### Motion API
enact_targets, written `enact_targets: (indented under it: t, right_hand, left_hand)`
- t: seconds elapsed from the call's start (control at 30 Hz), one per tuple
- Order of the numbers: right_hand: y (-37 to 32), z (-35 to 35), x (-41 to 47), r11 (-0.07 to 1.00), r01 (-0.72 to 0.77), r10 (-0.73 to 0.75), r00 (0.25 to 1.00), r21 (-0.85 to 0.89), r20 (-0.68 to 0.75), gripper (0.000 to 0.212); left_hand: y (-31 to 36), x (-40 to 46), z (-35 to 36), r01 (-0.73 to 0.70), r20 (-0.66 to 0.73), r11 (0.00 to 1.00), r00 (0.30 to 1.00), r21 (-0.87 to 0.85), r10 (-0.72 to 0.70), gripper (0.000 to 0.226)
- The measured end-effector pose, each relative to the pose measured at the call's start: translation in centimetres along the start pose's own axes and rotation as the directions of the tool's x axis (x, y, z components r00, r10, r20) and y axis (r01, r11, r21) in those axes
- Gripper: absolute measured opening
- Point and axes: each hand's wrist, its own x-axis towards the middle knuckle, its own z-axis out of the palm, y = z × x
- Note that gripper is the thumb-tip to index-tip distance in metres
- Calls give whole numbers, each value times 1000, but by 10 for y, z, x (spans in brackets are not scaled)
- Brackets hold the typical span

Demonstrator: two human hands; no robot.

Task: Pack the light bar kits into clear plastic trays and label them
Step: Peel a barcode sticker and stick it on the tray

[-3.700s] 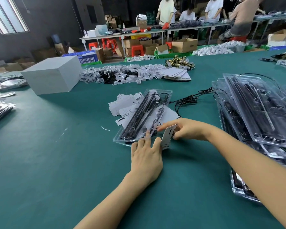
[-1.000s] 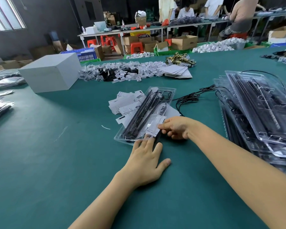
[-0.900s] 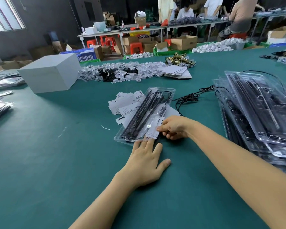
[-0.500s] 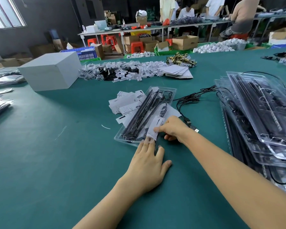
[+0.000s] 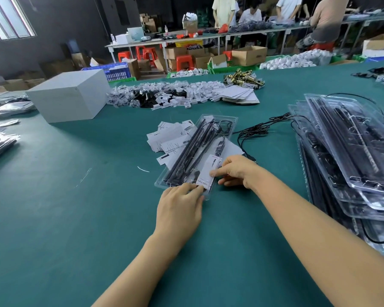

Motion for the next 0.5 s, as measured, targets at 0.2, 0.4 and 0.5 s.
enact_targets:
  t: [0.2, 0.4, 0.5]
  right_hand:
    - [1, -13, -4, 990, -58, 48, 996, 131, 75, 4]
    - [2, 1, -6, 999, 16, -14, 998, 34, -59, 28]
    - [1, 9, -9, 999, 46, -43, 992, 21, -117, 15]
  left_hand:
    - [-1, 1, -2, -38, 47, 997, 998, 63, 35, 22]
    - [-5, 4, 5, -92, 39, 972, 996, 217, 86, 23]
    - [-7, 4, 7, -98, 15, 969, 995, 228, 97, 24]
